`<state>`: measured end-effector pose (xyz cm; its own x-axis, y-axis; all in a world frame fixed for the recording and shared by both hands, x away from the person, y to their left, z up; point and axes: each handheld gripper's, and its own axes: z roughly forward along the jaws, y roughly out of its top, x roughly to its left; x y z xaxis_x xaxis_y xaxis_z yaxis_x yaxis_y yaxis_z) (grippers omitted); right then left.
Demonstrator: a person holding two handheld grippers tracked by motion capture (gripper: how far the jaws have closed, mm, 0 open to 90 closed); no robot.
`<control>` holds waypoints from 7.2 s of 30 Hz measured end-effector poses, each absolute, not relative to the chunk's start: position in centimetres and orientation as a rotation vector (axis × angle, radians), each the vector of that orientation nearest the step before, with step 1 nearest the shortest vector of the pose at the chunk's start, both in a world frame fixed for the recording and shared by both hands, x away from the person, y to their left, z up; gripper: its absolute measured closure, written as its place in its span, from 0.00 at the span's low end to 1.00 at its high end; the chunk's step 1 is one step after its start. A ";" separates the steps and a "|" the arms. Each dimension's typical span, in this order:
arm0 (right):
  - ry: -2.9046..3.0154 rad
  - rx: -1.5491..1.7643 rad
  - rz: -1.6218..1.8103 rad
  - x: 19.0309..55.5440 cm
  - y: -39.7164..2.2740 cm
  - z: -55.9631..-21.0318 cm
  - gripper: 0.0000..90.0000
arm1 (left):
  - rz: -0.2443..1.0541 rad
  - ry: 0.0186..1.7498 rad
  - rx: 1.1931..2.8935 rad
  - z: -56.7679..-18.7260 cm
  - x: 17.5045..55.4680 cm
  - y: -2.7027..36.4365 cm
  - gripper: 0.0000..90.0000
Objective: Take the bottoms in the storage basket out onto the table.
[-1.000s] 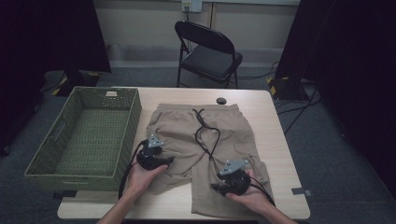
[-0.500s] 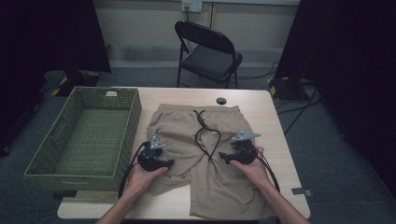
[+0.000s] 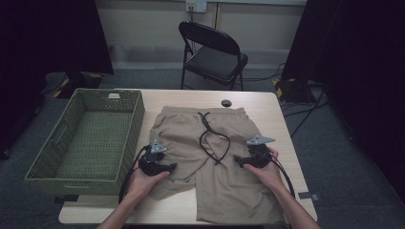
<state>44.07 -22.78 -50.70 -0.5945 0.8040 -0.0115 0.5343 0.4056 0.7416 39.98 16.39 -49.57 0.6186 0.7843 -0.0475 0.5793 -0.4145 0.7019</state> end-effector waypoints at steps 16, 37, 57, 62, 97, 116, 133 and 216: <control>2.213 1.237 0.966 45.9 -28.2 -50.7 0.19 | 0.364 0.997 2.152 -49.8 40.1 14.0 0.29; 2.225 1.206 1.100 41.5 -24.7 -46.7 0.25 | 0.128 0.692 2.097 -45.2 35.2 13.4 0.74; 2.457 1.056 1.008 39.4 -18.6 -49.9 0.25 | 0.169 0.605 2.327 -48.9 34.0 9.6 0.60; 2.447 1.058 0.998 39.5 -19.0 -50.0 0.25 | 0.141 0.614 2.265 -47.8 34.5 10.5 0.97; 2.446 1.062 0.985 39.7 -19.2 -49.8 0.29 | 0.259 0.891 2.010 -45.9 38.7 16.0 0.80; 2.427 1.076 0.987 39.8 -19.3 -49.9 0.28 | 0.171 0.745 2.111 -47.8 40.7 10.2 0.59; 2.419 1.087 0.984 39.9 -19.4 -50.0 0.28 | 0.075 0.588 2.024 -44.1 36.6 10.9 0.97; 2.427 1.039 1.194 38.4 -17.3 -46.9 0.33 | 0.158 0.887 2.311 -48.4 32.3 17.2 0.48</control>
<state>38.45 -17.33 -46.89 -0.7170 0.6914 0.0890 0.4925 0.4121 0.7666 32.28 17.24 -48.40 0.7640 0.6352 -0.1134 0.5572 -0.5608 0.6125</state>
